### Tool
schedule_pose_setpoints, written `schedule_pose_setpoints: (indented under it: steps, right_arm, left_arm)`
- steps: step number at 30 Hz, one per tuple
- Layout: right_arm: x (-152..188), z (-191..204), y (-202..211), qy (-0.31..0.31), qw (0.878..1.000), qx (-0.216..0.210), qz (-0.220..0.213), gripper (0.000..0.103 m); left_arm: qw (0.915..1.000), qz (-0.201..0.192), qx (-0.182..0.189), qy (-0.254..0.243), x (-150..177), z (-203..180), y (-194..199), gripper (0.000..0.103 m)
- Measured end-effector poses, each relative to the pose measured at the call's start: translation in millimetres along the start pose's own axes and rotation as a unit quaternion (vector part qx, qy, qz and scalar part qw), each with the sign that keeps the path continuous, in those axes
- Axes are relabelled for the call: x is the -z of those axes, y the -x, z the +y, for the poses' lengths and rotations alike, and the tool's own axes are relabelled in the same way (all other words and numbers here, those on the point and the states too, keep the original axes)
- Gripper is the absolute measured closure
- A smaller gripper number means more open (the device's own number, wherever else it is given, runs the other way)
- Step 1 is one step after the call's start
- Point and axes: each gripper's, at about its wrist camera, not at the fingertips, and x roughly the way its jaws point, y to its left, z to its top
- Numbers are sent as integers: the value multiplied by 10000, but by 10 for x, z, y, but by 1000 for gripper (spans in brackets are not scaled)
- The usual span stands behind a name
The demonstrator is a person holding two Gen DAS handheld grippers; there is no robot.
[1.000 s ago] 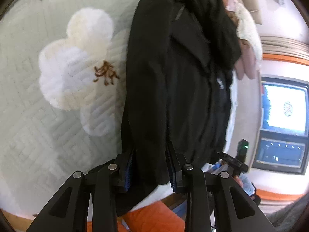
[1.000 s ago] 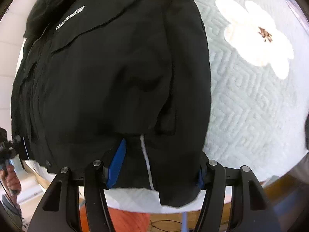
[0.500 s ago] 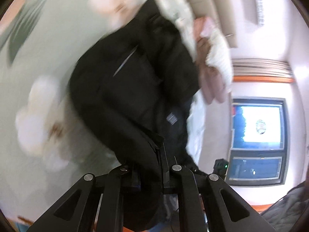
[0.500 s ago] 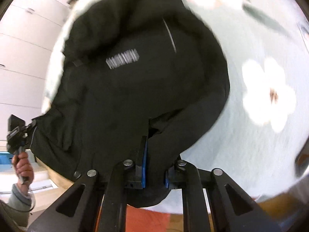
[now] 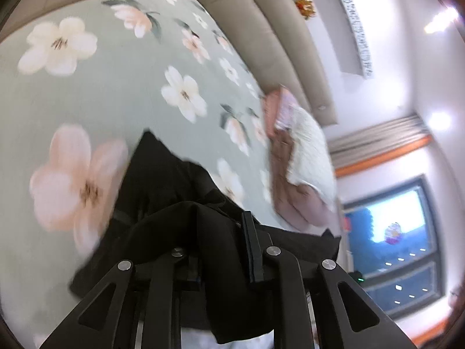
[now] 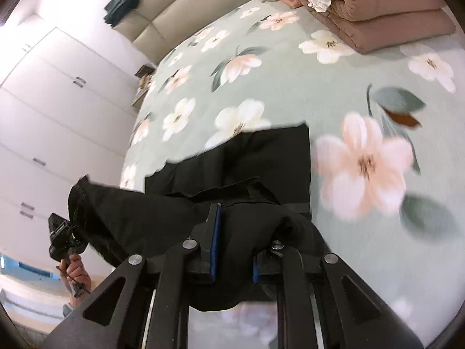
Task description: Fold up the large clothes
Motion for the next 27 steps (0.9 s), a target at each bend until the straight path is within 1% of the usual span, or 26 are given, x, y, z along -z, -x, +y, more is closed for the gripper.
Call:
schedule_pose_setpoints:
  steps: [1, 2, 3, 5, 6, 8, 10, 12, 14, 16, 17, 19, 21, 23, 24, 25, 26, 27]
  right_arm:
    - [-62, -58, -172, -8, 9999, 88, 80, 80]
    - [-45, -86, -412, -61, 9996, 207, 184, 80]
    - [-33, -181, -564, -116, 9991, 286, 286, 80]
    - [-1, -321, -960, -225, 9972, 503, 504, 80]
    - [17, -387, -1058, -255, 9962, 577, 603, 80]
    - [62, -489, -1387, -343, 9945, 673, 728, 81]
    - [115, -516, -1483, -436, 9941, 758, 639, 81]
    - [98, -505, -1499, -399, 9940, 780, 657, 81]
    - [92, -520, -1529, -353, 9939, 756, 716, 81]
    - [67, -481, -1410, -285, 9935, 760, 796, 80]
    - [53, -488, -1428, -260, 9935, 768, 801, 80]
    - [6, -412, -1237, -130, 9944, 733, 745, 79]
    - [-16, -354, -1035, -71, 9956, 599, 714, 77]
    - [-5, -324, -832, -107, 9966, 344, 747, 71]
    - [12, -306, -720, -85, 9971, 263, 709, 70]
    - [37, -280, -596, -39, 9975, 265, 657, 66]
    - [68, -252, -482, 34, 9978, 320, 586, 55]
    - [103, -218, -375, 127, 9979, 418, 475, 46]
  left_arm:
    - [9997, 1, -230, -4, -92, 43, -169, 80]
    - [9990, 16, -441, 6, -138, 72, -331, 80]
    - [9974, 56, -723, 43, -179, 153, -554, 81]
    - [9917, 213, -1268, 77, -240, 360, -923, 81]
    - [9885, 315, -1476, 102, -201, 485, -1083, 81]
    - [9851, 474, -1651, 48, -135, 654, -1353, 81]
    - [9832, 387, -1778, -145, -110, 684, -1451, 81]
    - [9805, 451, -1881, -354, -126, 639, -1481, 80]
    - [9786, 598, -1914, -466, -162, 621, -1493, 80]
    - [9767, 737, -1921, -610, -220, 563, -1457, 80]
    - [9762, 800, -1901, -674, -258, 510, -1464, 80]
    - [9765, 989, -1712, -859, -287, 396, -1250, 79]
    - [9755, 1252, -1532, -963, -275, 318, -1078, 70]
    - [9720, 1600, -1363, -1048, -299, 264, -851, 67]
    - [9720, 1651, -1287, -1070, -311, 248, -717, 66]
    - [9735, 1687, -1132, -1048, -314, 244, -577, 64]
    - [9756, 1728, -917, -994, -316, 247, -439, 60]
    - [9780, 1689, -782, -941, -317, 248, -302, 56]
